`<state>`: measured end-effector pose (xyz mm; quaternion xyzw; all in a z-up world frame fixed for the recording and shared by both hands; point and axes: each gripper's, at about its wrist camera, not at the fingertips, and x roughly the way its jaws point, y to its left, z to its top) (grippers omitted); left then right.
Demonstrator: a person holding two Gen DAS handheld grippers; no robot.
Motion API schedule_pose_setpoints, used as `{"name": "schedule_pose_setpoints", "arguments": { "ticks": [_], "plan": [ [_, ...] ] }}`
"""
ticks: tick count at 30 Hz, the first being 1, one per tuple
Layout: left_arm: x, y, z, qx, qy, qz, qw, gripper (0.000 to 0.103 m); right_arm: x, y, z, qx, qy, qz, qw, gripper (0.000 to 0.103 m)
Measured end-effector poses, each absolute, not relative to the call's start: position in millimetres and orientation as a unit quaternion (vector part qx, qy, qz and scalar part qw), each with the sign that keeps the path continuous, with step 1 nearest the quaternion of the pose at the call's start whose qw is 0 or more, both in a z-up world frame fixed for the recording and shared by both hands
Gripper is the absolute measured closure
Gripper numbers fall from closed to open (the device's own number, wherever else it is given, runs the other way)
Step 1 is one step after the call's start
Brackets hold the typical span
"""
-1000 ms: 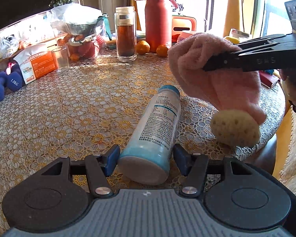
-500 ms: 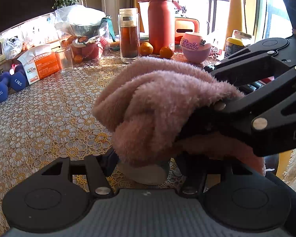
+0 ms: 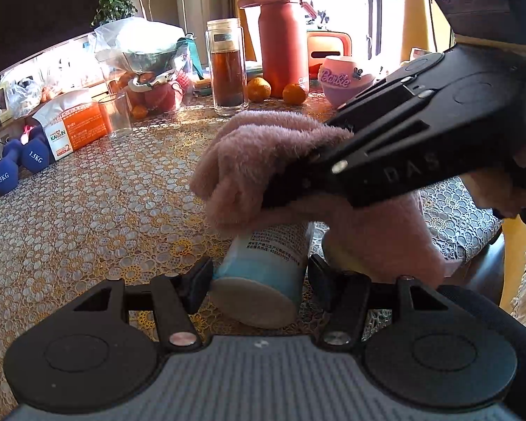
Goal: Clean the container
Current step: 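Wipe the towel over the bottle end near the left gripper, right gripper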
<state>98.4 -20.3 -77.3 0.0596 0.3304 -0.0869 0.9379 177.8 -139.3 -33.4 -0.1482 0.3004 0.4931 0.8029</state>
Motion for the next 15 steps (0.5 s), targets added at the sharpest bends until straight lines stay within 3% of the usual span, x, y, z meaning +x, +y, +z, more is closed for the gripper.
{"name": "schedule_pose_setpoints", "arguments": {
  "ticks": [15],
  "plan": [
    [97,-15,-73,0.031,0.335,-0.108,0.936,0.044,226,-174,-45,-0.125,0.321,0.410,0.844,0.082]
  ]
}}
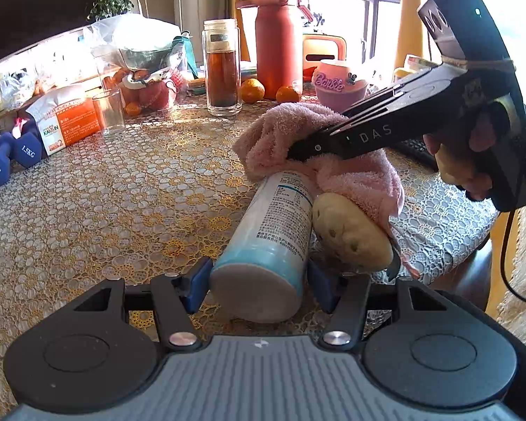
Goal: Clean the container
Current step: 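Wipe the towel over the bottle end near the left gripper, right gripper, then rub the towel across the bottle again with the right gripper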
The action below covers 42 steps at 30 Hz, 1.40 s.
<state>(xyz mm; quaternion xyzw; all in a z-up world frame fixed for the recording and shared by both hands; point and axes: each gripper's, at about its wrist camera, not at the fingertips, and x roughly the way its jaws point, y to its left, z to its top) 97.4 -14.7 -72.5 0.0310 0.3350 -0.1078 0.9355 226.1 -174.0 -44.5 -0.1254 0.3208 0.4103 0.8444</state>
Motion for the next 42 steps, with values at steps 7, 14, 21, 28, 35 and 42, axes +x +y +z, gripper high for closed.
{"name": "schedule_pose_setpoints", "arguments": {
  "ticks": [7,14,21,28,35,42],
  "plan": [
    [102,-4,-71,-0.037,0.351,-0.125,0.927,0.045,226,-188,-47,-0.099,0.329,0.402,0.849,0.082],
    [105,-10,-71,-0.042,0.367,-0.125,0.921,0.045,221,-197,-49,-0.093,0.331,0.398,0.851,0.083],
    [102,-15,-74,-0.024,0.374,-0.120,0.919,0.045,208,-210,-38,-0.128,0.298,0.351,0.878,0.084],
    [101,-20,-72,-0.004,0.367,-0.117,0.923,0.045,183,-216,-6,-0.135,0.249,0.394,0.874,0.084],
    [100,-23,-71,0.006,0.364,-0.115,0.924,0.045,160,-191,0,-0.136,0.244,0.465,0.840,0.084],
    [99,-25,-70,0.016,0.360,-0.114,0.926,0.045,145,-175,0,-0.118,0.257,0.547,0.788,0.084]
  ]
}}
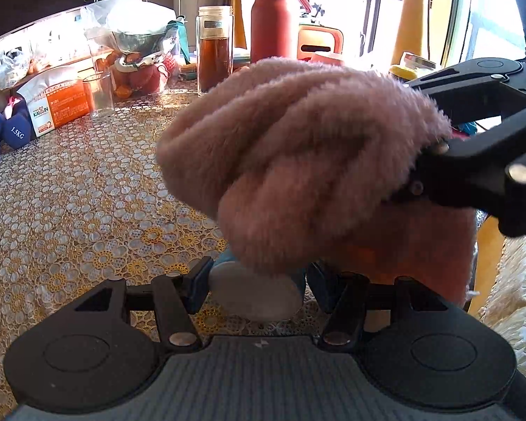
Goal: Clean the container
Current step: 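Rub the towel across the bottle again with the right gripper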
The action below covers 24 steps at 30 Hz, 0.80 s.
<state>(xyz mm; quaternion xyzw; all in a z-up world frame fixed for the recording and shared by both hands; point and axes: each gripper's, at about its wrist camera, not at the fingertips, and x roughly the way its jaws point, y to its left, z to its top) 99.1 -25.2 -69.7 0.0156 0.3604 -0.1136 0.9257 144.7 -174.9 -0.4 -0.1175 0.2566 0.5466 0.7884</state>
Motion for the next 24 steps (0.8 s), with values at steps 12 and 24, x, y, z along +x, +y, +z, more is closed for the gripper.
{"name": "schedule_pose_setpoints", "arguments": {
  "ticks": [12,24],
  "plan": [
    [98,-32,-70,0.036,0.357,-0.112,0.927,0.046,151,-162,-24,-0.113,0.300,0.564,0.761,0.084],
    [98,-30,-74,0.032,0.361,-0.115,0.925,0.046,193,-173,-34,-0.119,0.311,0.494,0.803,0.083]
  ]
}}
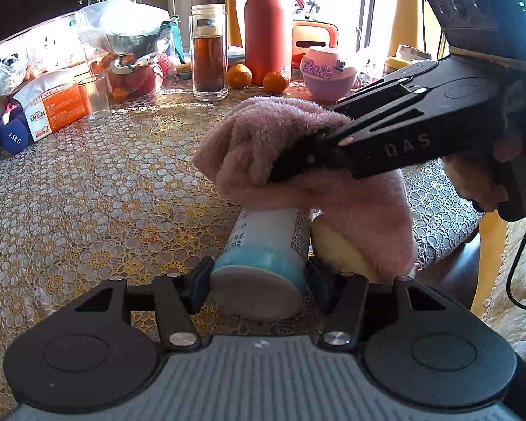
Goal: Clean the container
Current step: 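Rub the towel across the bottle again with the right gripper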
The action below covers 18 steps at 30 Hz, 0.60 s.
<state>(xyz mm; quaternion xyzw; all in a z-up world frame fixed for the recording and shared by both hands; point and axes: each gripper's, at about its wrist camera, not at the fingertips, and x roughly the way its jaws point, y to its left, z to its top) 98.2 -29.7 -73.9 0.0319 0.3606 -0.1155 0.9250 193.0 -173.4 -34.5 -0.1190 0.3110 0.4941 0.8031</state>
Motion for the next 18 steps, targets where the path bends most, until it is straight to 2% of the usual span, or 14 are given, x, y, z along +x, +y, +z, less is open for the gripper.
{"name": "schedule_pose_setpoints", "arguments": {
  "ticks": [18],
  "plan": [
    [98,-32,-73,0.032,0.350,-0.116,0.929,0.046,229,-209,-49,-0.079,0.341,0.404,0.845,0.082]
  ]
}}
